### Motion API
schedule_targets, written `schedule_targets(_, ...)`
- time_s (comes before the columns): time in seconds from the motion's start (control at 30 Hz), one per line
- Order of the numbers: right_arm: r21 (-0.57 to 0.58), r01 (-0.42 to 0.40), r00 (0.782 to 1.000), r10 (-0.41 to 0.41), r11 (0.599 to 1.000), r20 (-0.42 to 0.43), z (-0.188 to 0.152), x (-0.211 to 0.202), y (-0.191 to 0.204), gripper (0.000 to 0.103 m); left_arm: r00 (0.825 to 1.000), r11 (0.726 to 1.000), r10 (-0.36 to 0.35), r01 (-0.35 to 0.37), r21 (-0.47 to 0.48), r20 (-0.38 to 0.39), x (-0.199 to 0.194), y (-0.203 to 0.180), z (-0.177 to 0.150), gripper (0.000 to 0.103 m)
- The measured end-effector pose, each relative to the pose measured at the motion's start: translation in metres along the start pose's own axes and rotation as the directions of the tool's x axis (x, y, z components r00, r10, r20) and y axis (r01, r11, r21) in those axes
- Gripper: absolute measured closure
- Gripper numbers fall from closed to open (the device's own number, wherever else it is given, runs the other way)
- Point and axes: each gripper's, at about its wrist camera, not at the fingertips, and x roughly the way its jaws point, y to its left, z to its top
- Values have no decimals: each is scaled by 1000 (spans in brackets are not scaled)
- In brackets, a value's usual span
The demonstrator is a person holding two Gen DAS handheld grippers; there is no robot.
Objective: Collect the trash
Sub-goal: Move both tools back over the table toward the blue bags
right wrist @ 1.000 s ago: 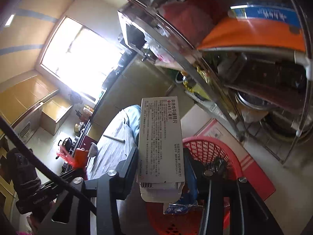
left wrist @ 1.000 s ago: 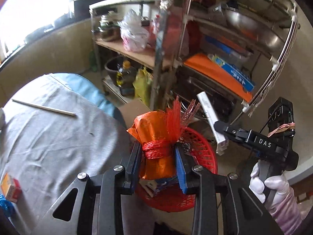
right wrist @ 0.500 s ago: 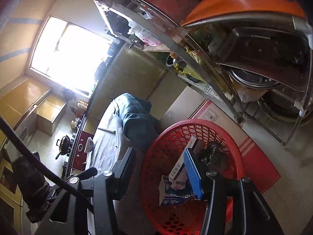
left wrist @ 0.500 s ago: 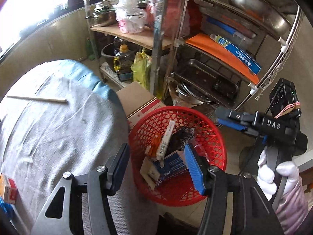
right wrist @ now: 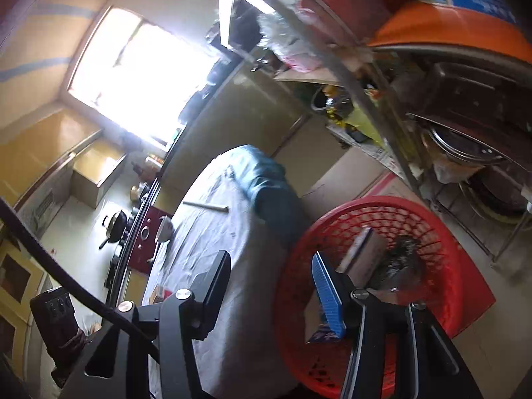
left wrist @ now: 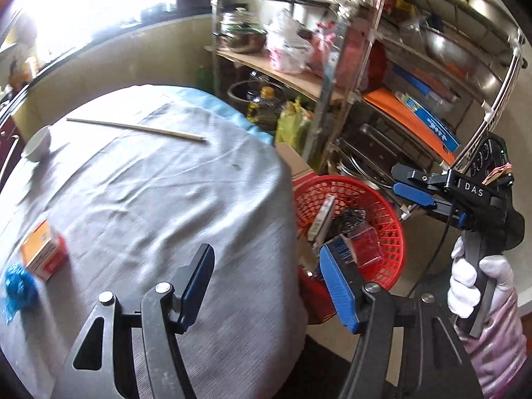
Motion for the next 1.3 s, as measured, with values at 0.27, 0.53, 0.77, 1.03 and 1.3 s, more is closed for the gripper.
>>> schedule_targets(0.27,-118,-9,1000,6,993,-26,-17,3,60,48,992,997,80,-78,-30,94,-51,37,-42,34)
schedule_targets(0.53,-248,-21,996,-2,969,-93,-40,21,120,48,978,972,176,-155,-178,109,-81,102,-89,34)
schedule_targets(0.77,-332,-60,982,-4,942,-190,-70,53,170,48,950,898,295,-240,-369,99,-108,181,-134,34)
schedule_targets(1.03,-422,-141,956,12,895,-294,-106,94,235,48,908,782,411,-305,-543,81,-142,254,-181,33)
schedule_targets(1.3,-386,-228,905,49,894,-422,-129,153,280,46,889,726,456,-343,-597,44,-156,296,-211,32)
